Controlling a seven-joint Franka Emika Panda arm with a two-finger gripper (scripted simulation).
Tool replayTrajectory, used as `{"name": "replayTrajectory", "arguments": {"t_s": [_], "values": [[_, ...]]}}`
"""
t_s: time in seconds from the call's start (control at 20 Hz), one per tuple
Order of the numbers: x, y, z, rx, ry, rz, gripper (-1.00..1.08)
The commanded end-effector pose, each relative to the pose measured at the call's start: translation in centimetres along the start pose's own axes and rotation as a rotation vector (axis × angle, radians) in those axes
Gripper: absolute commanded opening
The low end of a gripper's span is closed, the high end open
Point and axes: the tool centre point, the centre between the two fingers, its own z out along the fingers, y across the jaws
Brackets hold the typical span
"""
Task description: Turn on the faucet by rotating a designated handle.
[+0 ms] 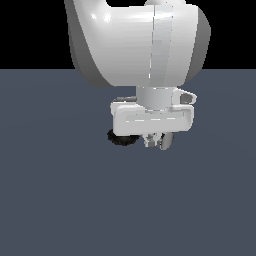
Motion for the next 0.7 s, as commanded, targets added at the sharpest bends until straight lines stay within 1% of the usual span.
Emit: {"name": "replayTrajectory", "arguments": {"t_s": [0.0, 0.4, 0.45, 0.5, 0.65], "values": [[0.4, 1.3, 0.4, -0.002, 0.0, -0.002, -1.0], [0.7, 5.1, 0.3, -0.002, 0.0, -0.002, -1.0], [0.7, 5.1, 0.3, -0.002, 0.0, -0.002, -1.0], [1.0, 3.9, 0.0, -0.001, 0.004, -0.017, -1.0], [1.8, 4.7, 0.0, -0.001, 0.004, -0.017, -1.0]]}}
